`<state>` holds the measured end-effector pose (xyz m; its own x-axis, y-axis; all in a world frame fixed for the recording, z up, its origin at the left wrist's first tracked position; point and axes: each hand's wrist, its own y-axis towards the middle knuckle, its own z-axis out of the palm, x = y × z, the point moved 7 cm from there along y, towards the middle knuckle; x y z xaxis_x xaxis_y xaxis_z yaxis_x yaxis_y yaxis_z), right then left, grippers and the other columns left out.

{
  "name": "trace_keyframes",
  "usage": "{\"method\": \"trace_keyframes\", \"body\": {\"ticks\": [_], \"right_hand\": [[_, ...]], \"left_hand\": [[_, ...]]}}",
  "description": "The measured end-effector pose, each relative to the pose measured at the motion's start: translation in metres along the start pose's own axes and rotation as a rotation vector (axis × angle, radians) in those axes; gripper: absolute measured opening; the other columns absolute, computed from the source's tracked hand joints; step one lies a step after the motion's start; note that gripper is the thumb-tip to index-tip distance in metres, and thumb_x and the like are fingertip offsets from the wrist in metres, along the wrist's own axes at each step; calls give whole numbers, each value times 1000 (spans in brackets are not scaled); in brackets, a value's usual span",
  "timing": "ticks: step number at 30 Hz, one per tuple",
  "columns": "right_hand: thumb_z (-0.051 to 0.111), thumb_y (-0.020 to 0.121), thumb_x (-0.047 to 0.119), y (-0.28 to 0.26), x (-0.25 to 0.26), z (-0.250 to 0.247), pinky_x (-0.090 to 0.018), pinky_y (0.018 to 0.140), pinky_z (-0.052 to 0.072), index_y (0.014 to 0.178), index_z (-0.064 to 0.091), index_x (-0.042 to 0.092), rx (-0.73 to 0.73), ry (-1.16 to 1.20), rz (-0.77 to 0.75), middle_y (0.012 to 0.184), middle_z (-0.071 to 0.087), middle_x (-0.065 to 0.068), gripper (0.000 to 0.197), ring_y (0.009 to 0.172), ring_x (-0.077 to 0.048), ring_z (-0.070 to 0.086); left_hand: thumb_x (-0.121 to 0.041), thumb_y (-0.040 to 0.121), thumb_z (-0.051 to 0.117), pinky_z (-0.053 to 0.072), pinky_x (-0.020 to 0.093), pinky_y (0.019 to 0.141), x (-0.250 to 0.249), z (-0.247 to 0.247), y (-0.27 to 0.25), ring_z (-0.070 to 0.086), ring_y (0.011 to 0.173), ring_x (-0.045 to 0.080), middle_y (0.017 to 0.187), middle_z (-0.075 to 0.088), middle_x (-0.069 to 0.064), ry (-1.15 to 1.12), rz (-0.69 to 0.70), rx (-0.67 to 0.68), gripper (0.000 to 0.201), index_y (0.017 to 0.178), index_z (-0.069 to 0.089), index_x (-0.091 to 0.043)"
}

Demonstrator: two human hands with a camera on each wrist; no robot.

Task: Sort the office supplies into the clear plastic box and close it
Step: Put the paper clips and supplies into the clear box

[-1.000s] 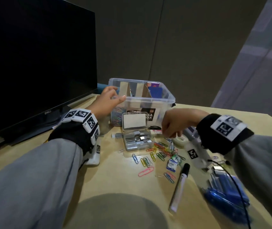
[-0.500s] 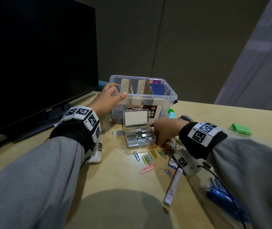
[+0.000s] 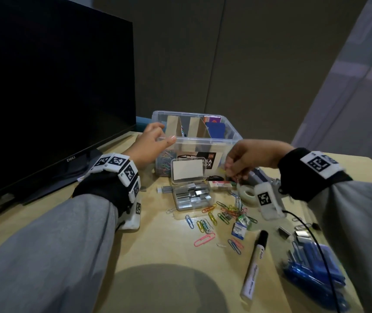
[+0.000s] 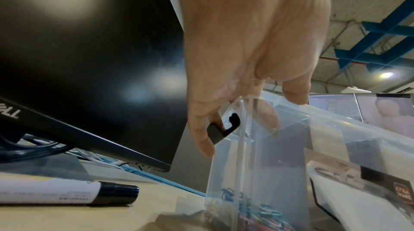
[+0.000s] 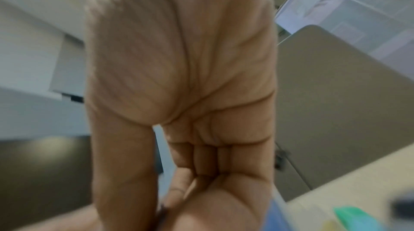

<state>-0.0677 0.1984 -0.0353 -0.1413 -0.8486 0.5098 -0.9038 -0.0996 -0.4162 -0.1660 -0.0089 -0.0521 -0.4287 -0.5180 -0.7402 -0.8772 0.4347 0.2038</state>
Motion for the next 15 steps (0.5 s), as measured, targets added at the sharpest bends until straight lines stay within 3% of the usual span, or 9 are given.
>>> {"method": "trace_keyframes", "body": {"ticks": [4,7,9,11,13,15], "right_hand": [[62,89,6,-8,44,-34,-22,64,53,86,66,5,-77,143,-149,75,68,-5,5,66,-12,62],[64,89,7,1,77,-52,-19,61,53,87,67,0,-174,186,-236,76,68,-8,8,64,-11,61],[65,89,9,17,91,-60,-20,64,54,92,67,-5,-287,212,-237,81,68,-11,14,69,-13,61],[68,88,9,35,103,-60,-22,65,54,87,67,-3,-379,233,-223,79,68,-11,12,71,-16,61],[70,86,8,54,114,-54,-21,59,53,79,67,1,-426,201,-199,72,68,-8,11,65,-16,61],[70,85,6,71,120,-47,-22,56,56,82,67,-4,-452,129,-144,73,70,-11,11,63,-17,63]], "left_hand": [[-45,97,50,34,43,109,4,-2,2,32,139,18,155,26,-6,31,-6,15,31,88,54,-16],[-45,97,51,32,44,111,4,-3,0,30,140,18,155,27,-6,21,-1,7,31,82,51,-18],[-43,97,51,30,42,112,1,-5,-1,29,140,17,155,26,-5,5,13,2,28,77,47,-24],[-42,97,51,30,40,112,-2,-5,-4,29,140,16,155,26,-5,-2,19,9,25,79,45,-27],[-42,98,51,30,40,111,-5,-6,-6,29,140,16,156,25,-6,-15,14,17,24,79,45,-27],[-42,98,51,30,41,112,-4,-5,-6,29,140,16,156,25,-6,-27,6,23,25,82,50,-23]]}}
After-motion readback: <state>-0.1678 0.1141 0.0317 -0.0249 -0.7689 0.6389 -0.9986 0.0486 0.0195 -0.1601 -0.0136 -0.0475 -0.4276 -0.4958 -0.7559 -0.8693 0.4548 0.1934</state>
